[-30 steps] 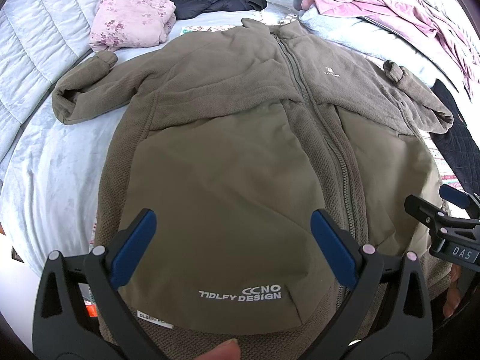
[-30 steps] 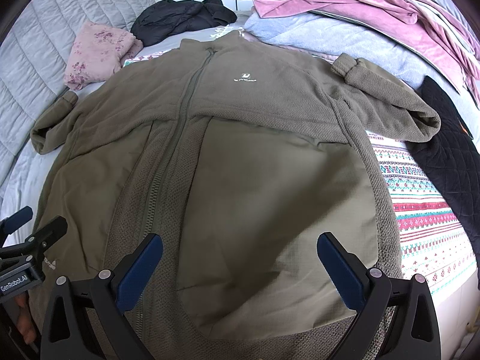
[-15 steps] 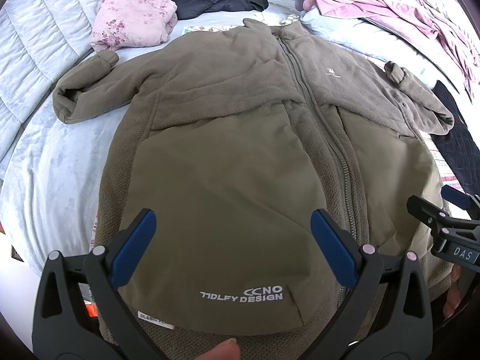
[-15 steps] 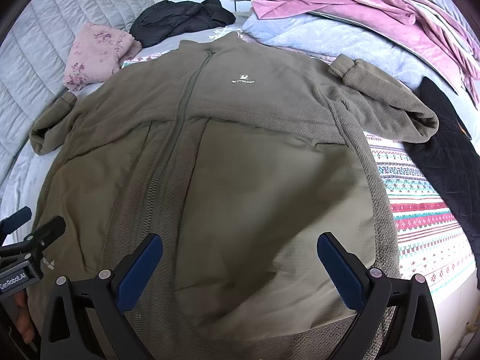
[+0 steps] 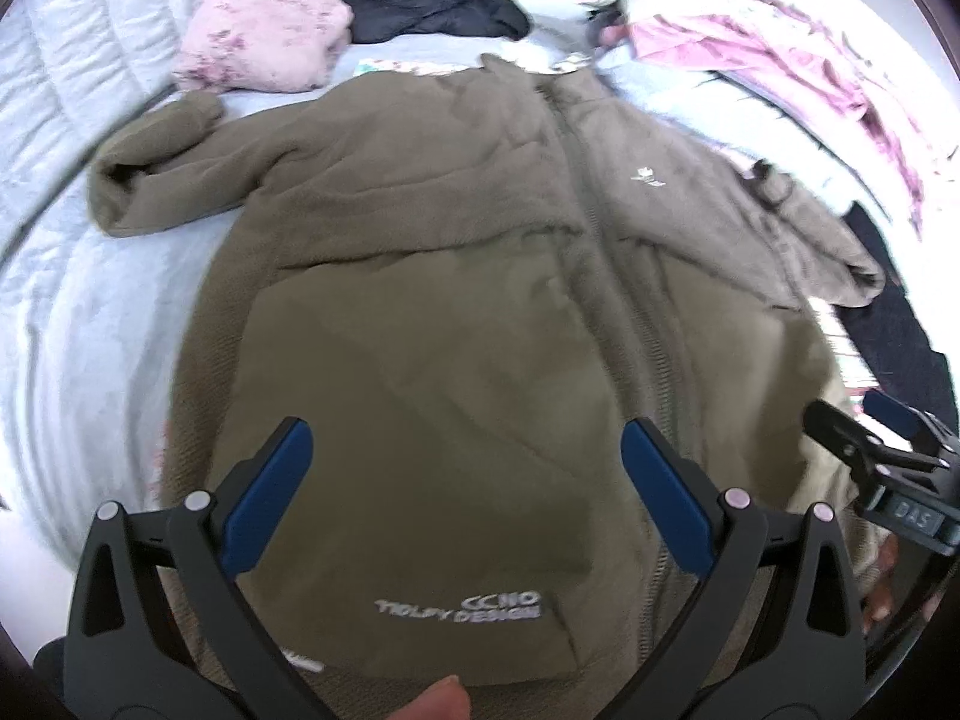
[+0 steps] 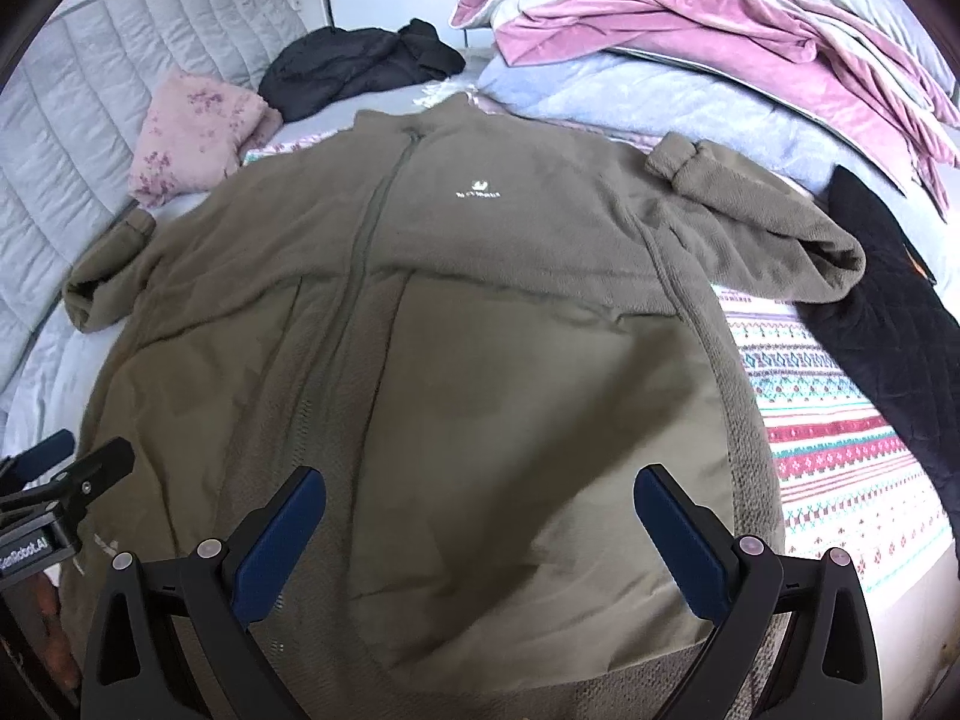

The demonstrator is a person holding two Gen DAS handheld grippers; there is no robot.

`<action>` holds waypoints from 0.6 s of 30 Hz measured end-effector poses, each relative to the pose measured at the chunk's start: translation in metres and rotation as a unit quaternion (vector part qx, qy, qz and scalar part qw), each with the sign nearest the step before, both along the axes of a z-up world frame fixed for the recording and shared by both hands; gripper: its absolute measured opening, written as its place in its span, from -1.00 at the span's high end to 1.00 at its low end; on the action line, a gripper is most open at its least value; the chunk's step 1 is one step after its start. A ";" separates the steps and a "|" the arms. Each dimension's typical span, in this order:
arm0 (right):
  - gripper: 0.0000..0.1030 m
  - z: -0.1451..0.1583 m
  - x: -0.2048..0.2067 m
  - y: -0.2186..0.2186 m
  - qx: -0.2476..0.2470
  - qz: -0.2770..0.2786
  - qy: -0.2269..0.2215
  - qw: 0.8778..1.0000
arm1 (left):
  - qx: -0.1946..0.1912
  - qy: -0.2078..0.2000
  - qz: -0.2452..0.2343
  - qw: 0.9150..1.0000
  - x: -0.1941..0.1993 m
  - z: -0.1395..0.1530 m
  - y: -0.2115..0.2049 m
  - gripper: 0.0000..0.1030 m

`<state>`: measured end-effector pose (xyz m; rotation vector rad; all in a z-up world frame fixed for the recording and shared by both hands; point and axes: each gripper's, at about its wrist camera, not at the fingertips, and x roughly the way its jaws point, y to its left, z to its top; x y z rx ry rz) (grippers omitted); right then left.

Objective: Fold large clothes
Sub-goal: 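Grasp the sleeve cuff nearest the right tool and lift it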

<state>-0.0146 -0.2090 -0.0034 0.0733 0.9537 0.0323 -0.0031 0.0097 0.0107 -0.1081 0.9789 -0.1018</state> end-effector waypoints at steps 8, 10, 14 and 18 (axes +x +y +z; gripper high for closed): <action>-1.00 0.030 0.024 -0.032 0.018 0.019 -0.014 1.000 | -0.026 0.001 -0.060 0.998 0.016 0.021 -0.004 -0.98; -1.00 0.035 0.044 -0.055 0.023 0.018 -0.014 0.999 | -0.035 -0.009 -0.062 0.997 0.021 0.030 -0.004 -0.98; -1.00 0.030 0.093 -0.106 -0.002 -0.013 -0.014 1.000 | -0.026 -0.027 -0.075 0.996 0.032 0.041 -0.009 -0.98; -0.97 0.017 0.144 -0.138 -0.045 -0.036 -0.018 0.998 | -0.044 -0.020 -0.090 0.995 0.052 0.034 -0.012 -0.98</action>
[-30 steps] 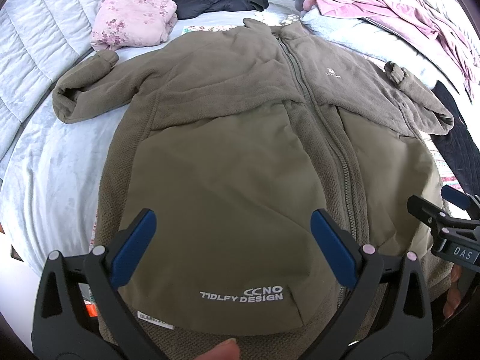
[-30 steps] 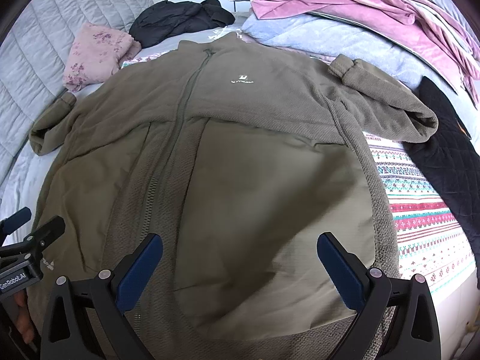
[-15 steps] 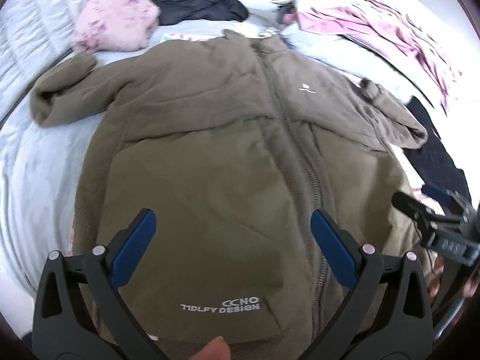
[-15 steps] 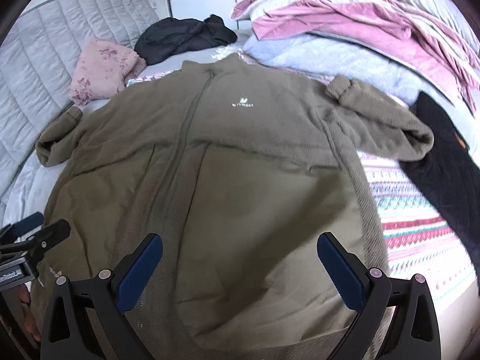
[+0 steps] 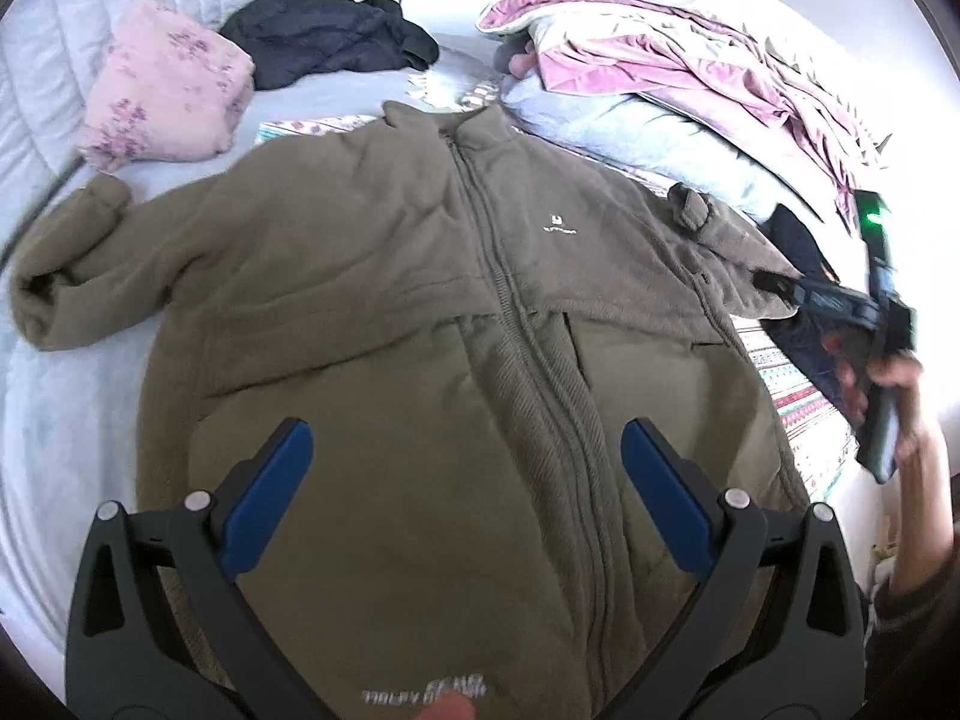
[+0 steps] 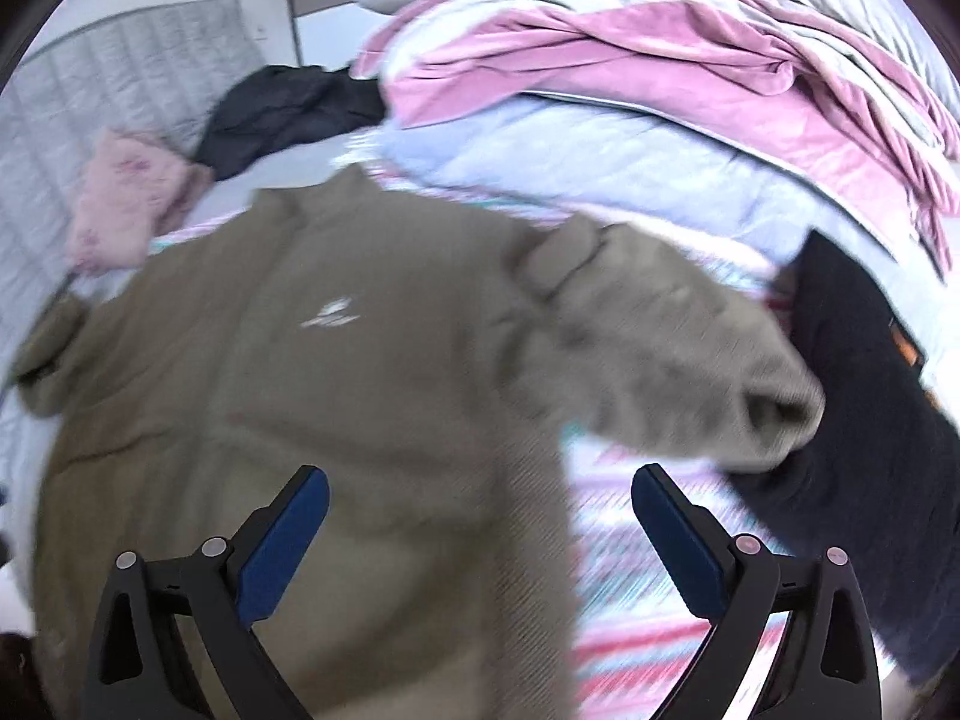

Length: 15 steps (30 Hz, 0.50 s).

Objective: Fold large clothes
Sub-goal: 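Grasp the sleeve cuff nearest the right tool and lift it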

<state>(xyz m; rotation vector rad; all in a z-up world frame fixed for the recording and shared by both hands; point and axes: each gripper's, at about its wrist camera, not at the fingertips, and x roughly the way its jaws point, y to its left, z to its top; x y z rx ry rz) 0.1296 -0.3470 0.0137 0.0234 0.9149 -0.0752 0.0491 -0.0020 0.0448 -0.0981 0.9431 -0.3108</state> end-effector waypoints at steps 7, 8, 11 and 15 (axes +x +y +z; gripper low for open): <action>-0.89 -0.047 0.103 -0.033 -0.092 -0.031 0.022 0.995 | -0.021 0.025 -0.011 0.999 0.028 -0.030 -0.008 -0.98; -0.89 -0.055 0.114 -0.033 -0.118 -0.034 0.028 0.992 | -0.021 0.026 -0.011 0.999 0.031 -0.032 -0.008 -0.98; -0.70 -0.074 0.138 -0.037 -0.186 -0.042 0.047 0.980 | -0.024 0.030 -0.016 0.999 0.041 -0.037 -0.008 -0.98; 0.34 -0.069 0.141 -0.042 -0.187 -0.015 0.036 0.982 | -0.048 0.037 -0.033 0.998 0.055 -0.034 -0.012 -0.98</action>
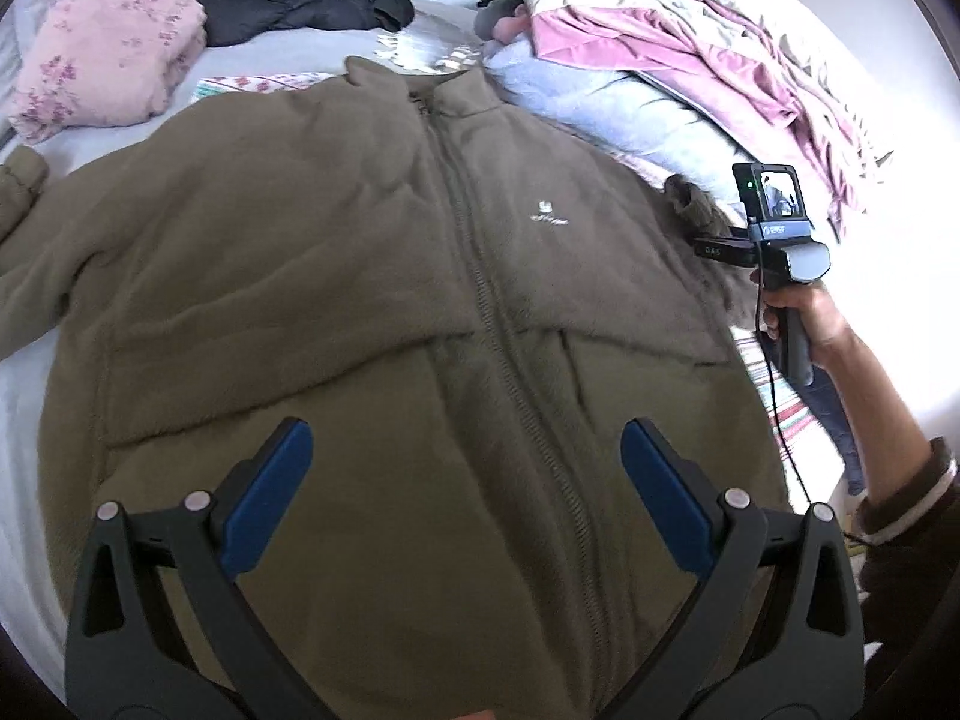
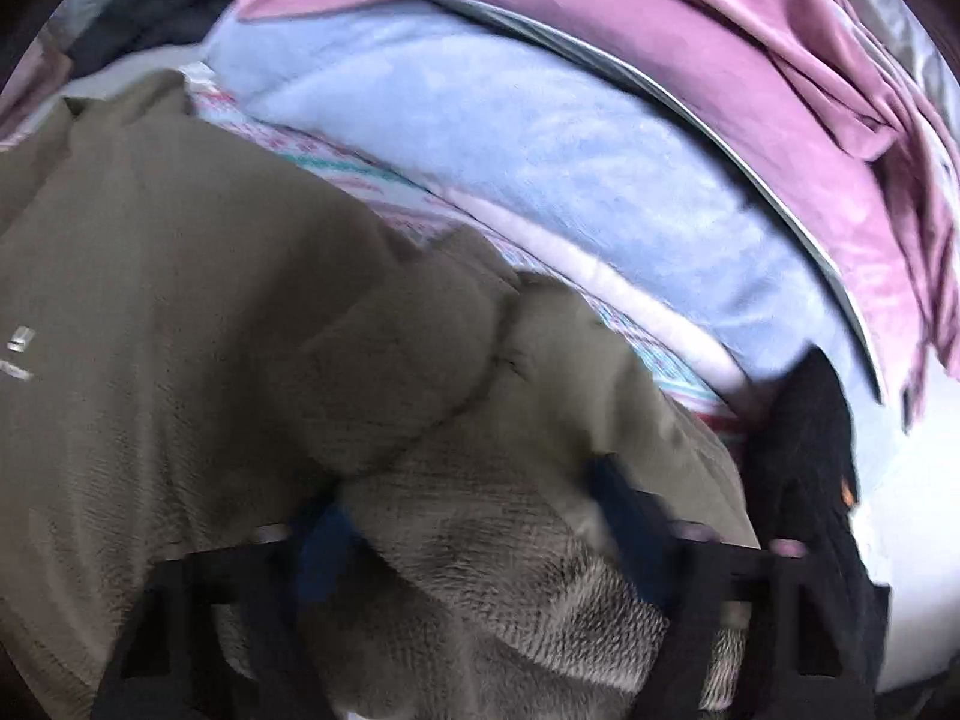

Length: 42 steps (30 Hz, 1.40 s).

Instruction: Fold large clothes

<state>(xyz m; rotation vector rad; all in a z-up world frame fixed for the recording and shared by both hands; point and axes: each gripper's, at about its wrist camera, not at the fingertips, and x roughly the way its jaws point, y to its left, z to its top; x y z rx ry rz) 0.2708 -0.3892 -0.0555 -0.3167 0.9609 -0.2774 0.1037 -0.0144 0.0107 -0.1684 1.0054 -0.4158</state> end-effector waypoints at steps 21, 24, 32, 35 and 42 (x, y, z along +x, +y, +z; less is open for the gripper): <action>0.63 0.108 -0.137 -0.325 0.067 -0.321 -0.186 0.926 | 0.012 0.007 -0.104 0.994 0.018 -0.032 -0.077 -0.98; 0.58 0.043 -0.145 -0.350 0.108 -0.352 -0.138 0.920 | 0.017 0.012 -0.106 0.994 0.019 -0.038 -0.078 -0.98; -0.18 0.055 -0.197 -0.360 0.237 -0.382 -0.209 0.868 | 0.036 -0.005 -0.064 0.997 0.027 -0.025 -0.062 -0.98; -0.31 0.081 -0.203 -0.339 0.253 -0.361 -0.225 0.869 | 0.045 -0.016 -0.034 0.998 0.030 -0.014 -0.046 -0.98; -0.48 0.133 -0.204 -0.247 0.292 -0.292 -0.231 0.881 | 0.051 -0.039 0.029 0.997 0.036 0.014 0.011 -0.98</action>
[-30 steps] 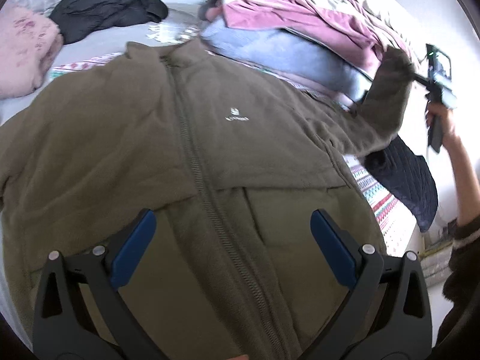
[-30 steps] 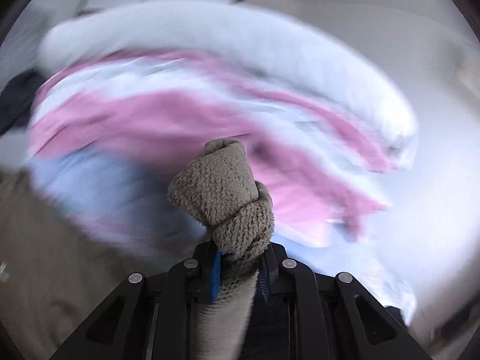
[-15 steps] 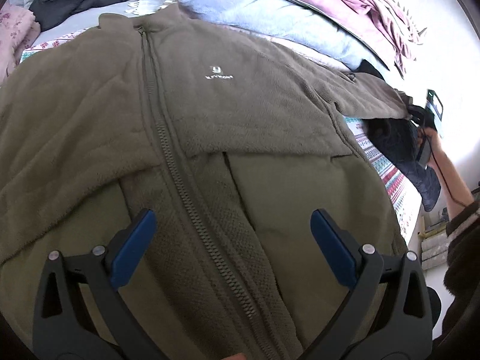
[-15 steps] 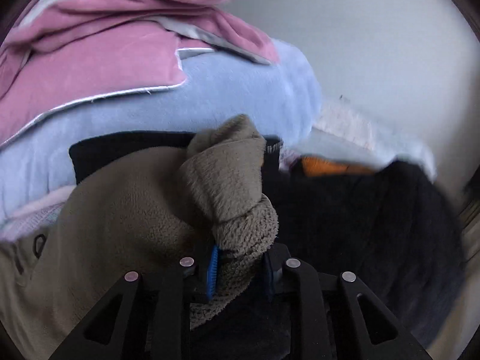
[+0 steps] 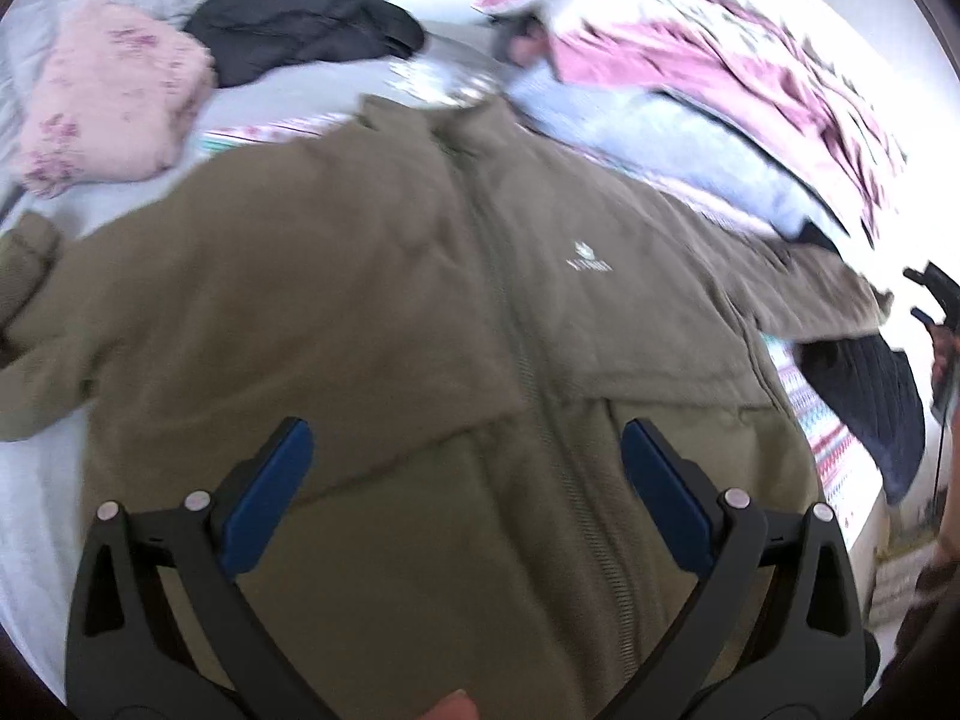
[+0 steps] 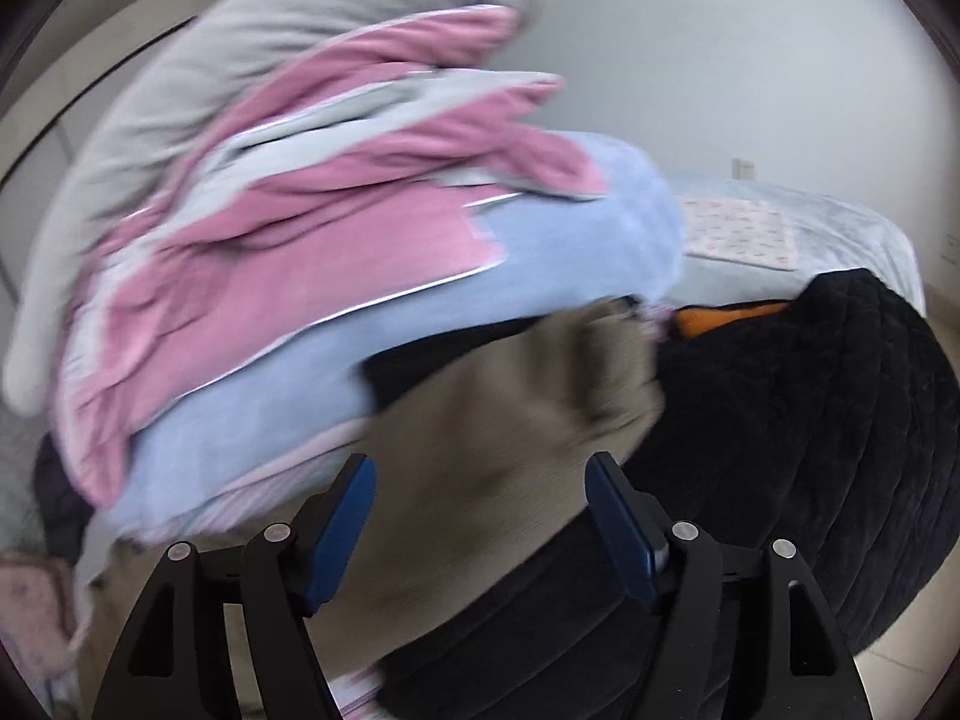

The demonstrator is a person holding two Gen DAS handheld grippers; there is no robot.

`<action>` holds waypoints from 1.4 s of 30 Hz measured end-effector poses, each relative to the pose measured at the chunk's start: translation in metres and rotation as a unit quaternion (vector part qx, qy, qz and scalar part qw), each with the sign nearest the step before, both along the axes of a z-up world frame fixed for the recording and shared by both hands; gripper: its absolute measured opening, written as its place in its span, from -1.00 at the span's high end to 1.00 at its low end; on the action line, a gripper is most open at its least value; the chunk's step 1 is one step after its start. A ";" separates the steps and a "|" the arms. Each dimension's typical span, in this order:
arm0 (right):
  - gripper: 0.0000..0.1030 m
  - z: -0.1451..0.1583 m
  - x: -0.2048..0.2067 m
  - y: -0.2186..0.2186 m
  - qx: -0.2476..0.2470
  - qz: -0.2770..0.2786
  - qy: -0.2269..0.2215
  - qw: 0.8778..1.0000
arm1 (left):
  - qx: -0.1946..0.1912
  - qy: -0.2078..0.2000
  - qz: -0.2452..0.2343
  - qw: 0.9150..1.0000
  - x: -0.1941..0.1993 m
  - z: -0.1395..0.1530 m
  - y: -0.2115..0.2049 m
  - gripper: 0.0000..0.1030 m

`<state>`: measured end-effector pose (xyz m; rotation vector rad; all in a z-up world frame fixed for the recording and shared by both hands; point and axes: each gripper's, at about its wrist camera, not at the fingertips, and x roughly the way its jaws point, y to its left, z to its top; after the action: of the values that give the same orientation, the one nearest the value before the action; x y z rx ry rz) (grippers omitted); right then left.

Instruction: Fold large clothes

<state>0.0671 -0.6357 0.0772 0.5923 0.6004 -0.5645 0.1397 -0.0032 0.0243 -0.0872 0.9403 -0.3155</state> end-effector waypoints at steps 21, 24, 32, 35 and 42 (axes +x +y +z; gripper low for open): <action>-0.61 -0.052 0.082 0.285 0.018 0.241 0.072 0.968 | 0.176 0.005 0.221 0.959 0.137 -0.041 0.299 -0.81; -0.61 -0.067 0.090 0.292 0.022 0.242 0.091 0.966 | 0.212 0.005 0.218 0.953 0.155 -0.055 0.300 -0.67; -0.61 -0.075 0.090 0.283 0.031 0.235 0.094 0.967 | 0.168 -0.048 0.282 0.943 0.124 0.000 0.318 0.68; -0.61 -0.070 0.084 0.278 0.024 0.231 0.086 0.969 | 0.151 -0.103 0.325 0.928 0.079 0.043 0.339 0.69; -0.61 -0.065 0.077 0.281 0.031 0.242 0.075 0.967 | 0.208 -0.106 0.452 0.861 -0.024 0.060 0.409 0.36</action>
<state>0.1437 -0.3544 0.0121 0.4416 0.8759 -0.1298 0.1161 0.4061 0.0839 -0.0859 0.6416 0.7426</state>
